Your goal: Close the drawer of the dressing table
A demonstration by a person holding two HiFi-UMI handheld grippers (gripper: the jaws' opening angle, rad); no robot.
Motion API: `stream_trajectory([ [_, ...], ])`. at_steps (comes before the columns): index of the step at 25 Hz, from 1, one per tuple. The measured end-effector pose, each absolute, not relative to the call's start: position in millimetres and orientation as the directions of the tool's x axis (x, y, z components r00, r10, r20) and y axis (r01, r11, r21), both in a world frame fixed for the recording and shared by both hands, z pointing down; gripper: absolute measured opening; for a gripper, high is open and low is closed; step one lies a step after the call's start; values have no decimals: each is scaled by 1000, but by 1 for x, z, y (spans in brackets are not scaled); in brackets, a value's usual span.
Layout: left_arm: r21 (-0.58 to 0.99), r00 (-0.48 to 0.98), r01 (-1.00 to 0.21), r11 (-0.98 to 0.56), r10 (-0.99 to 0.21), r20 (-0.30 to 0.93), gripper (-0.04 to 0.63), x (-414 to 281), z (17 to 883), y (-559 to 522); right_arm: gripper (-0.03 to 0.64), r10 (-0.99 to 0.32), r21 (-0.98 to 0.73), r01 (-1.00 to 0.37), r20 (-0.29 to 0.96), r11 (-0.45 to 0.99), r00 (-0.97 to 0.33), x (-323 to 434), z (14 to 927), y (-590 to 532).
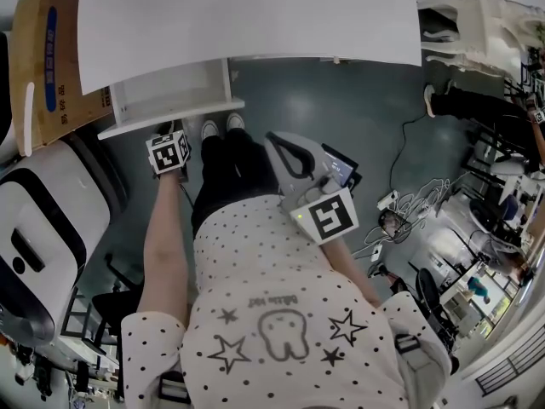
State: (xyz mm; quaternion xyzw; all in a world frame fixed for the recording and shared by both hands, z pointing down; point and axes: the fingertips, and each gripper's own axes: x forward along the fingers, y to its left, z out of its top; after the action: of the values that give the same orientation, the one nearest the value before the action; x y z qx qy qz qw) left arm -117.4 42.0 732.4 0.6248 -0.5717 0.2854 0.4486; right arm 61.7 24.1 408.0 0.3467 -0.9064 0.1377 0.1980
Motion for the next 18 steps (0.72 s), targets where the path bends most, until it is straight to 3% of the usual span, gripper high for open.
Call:
stream_trajectory([
  [18,265,229,-964,34,-406,885,78,-116,739,40,-3,-596,-90,-672,385,735,-704,19,397,31],
])
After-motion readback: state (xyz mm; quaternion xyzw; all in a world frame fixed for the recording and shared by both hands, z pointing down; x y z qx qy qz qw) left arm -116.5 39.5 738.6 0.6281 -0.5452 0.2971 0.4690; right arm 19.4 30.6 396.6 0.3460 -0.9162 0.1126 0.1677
